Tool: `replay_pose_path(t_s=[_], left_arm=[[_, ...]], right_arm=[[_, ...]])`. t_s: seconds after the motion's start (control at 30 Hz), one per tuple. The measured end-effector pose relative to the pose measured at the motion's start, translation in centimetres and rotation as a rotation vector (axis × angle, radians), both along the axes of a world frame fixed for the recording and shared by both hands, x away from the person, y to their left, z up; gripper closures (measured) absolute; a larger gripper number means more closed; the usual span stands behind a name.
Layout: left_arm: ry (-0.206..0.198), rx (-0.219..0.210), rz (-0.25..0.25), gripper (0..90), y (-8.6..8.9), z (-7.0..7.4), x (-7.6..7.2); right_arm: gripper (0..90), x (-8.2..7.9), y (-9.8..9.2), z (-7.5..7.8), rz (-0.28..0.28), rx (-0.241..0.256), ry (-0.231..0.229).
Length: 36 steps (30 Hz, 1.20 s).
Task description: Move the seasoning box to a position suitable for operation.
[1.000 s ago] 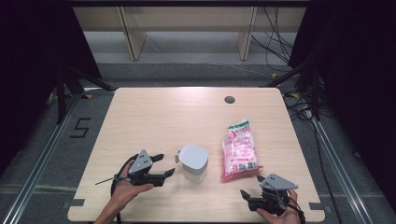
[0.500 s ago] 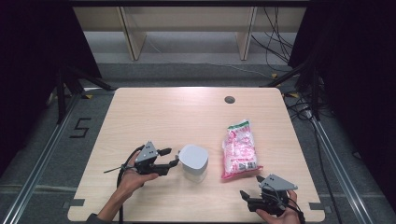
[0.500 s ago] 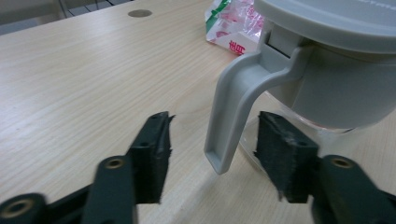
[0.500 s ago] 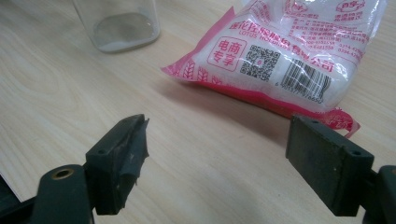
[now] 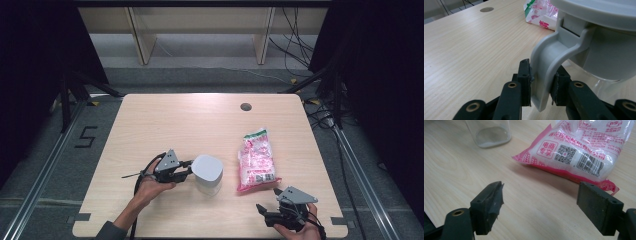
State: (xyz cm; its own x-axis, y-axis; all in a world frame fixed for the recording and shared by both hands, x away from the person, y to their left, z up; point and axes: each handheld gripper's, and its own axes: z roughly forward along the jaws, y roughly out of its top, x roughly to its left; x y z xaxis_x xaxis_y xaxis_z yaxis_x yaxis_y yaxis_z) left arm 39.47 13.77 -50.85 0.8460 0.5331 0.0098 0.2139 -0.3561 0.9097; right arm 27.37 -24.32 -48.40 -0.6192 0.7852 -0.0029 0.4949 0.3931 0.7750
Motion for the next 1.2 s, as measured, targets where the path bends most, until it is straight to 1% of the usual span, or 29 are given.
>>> replay_pose_path(t_s=[0.03, 0.07, 0.1, 0.13, 0.17, 0.2, 0.23, 0.27, 0.3, 0.33, 0.37, 0.4, 0.43, 0.47, 0.5, 0.53, 0.57, 0.6, 0.63, 0.67, 0.7, 0.77, 0.9, 0.93, 0.97, 1.0, 1.07, 1.17, 1.2], left_arm=[[-0.002, 0.002, -0.007, 72.9, 0.1, 0.0, 0.0], [-0.008, 0.019, -0.010, 72.9, 0.2, 0.1, -0.1], [-0.009, 0.019, -0.011, 72.8, 0.3, 0.1, -0.2], [-0.009, 0.019, -0.011, 72.7, 0.3, 0.1, -0.2], [0.001, 0.012, -0.010, 72.5, 0.5, 0.1, -0.5], [0.001, 0.006, -0.005, 72.2, 0.7, 0.1, -0.7], [0.001, 0.006, -0.005, 71.8, 0.7, 0.1, -0.7], [0.003, 0.012, -0.010, 71.4, 1.2, 0.1, -1.3], [0.008, 0.005, -0.012, 71.0, 1.4, 0.1, -1.7], [0.012, 0.011, -0.018, 70.6, 1.7, 0.1, -2.0], [0.012, 0.011, -0.018, 70.2, 1.7, 0.1, -2.0], [0.011, 0.012, -0.015, 69.9, 2.2, 0.1, -2.7], [0.011, 0.012, -0.015, 69.6, 2.2, 0.1, -2.7], [0.013, 0.015, -0.018, 69.3, 2.5, 0.2, -3.4], [0.014, 0.031, -0.026, 69.0, 2.7, 0.3, -3.7], [0.016, 0.017, -0.027, 68.8, 2.7, 0.2, -3.9], [0.018, 0.020, -0.033, 68.6, 2.8, 0.3, -4.1], [0.012, 0.023, -0.030, 68.3, 2.9, 0.3, -4.3], [0.016, 0.013, -0.041, 67.7, 3.0, 0.4, -4.3], [0.016, -0.008, -0.044, 65.4, 3.0, 0.5, -4.4], [0.016, -0.008, -0.044, 63.6, 3.0, 0.5, -4.4], [0.011, -0.032, -0.057, 61.0, 3.0, 0.8, -4.4], [-0.012, -0.028, -0.082, 57.7, 3.2, 1.2, -4.5], [0.004, -0.044, -0.079, 57.8, 3.2, 1.2, -4.5], [0.011, -0.044, -0.082, 58.1, 3.2, 1.2, -4.5], [0.010, -0.041, -0.075, 58.3, 3.3, 1.3, -4.6], [0.001, -0.035, -0.081, 58.3, 3.3, 1.4, -4.6], [0.003, -0.064, -0.087, 58.7, 3.2, 1.6, -4.5], [0.005, -0.062, -0.087, 59.2, 3.2, 1.8, -4.4]], right_arm=[[22.0, 0.0, 0.0, 0.0, 0.000, -0.001, -0.001], [22.0, -0.1, 0.0, 0.0, 0.000, 0.000, 0.000], [22.1, 0.0, -0.1, 0.0, 0.004, -0.011, -0.021], [22.1, -0.1, 0.0, 0.0, 0.004, 0.008, 0.002], [22.1, -0.1, 0.0, 0.1, 0.000, 0.005, 0.006], [22.1, 0.0, -0.1, 0.1, 0.001, -0.004, -0.014], [22.1, 0.0, -0.1, 0.1, 0.001, -0.005, -0.014], [22.1, 0.0, -0.1, 0.0, 0.012, 0.007, -0.006], [22.1, -0.1, -0.1, 0.1, 0.014, 0.007, 0.018], [22.1, -0.2, 0.0, 0.1, -0.012, 0.006, 0.008], [22.1, -0.2, 0.0, 0.1, -0.008, 0.003, 0.005], [22.1, -0.1, 0.0, 0.1, 0.004, 0.004, 0.002], [22.1, -0.1, 0.0, 0.1, 0.004, -0.010, -0.015], [22.3, -0.1, 0.0, 0.1, 0.004, -0.007, -0.008], [22.3, -0.2, 0.0, 0.1, 0.004, -0.006, -0.005], [22.3, -0.1, 0.0, 0.1, 0.003, -0.009, -0.009], [22.3, 0.0, 0.0, 0.0, 0.005, -0.005, -0.017], [22.3, 0.0, -0.1, 0.1, 0.018, 0.009, 0.018], [22.3, -0.1, 0.0, 0.0, -0.002, -0.003, -0.012], [22.3, -0.1, 0.0, 0.0, -0.002, -0.010, -0.018], [22.3, -0.1, 0.0, 0.1, 0.006, -0.008, 0.001], [22.3, -0.1, 0.0, 0.1, 0.006, -0.008, 0.001], [22.4, -0.2, 0.0, 0.1, -0.002, -0.007, -0.003], [22.3, -0.1, 0.0, 0.0, 0.002, -0.012, -0.014], [22.4, -0.1, -0.1, 0.1, 0.005, -0.015, -0.011], [22.3, -0.1, 0.0, 0.1, 0.000, -0.004, -0.011], [22.3, -0.1, 0.0, 0.1, 0.001, -0.009, -0.015], [22.4, -0.1, 0.0, 0.1, 0.008, -0.007, 0.000], [22.4, 0.0, 0.0, 0.1, 0.007, -0.012, -0.012]])
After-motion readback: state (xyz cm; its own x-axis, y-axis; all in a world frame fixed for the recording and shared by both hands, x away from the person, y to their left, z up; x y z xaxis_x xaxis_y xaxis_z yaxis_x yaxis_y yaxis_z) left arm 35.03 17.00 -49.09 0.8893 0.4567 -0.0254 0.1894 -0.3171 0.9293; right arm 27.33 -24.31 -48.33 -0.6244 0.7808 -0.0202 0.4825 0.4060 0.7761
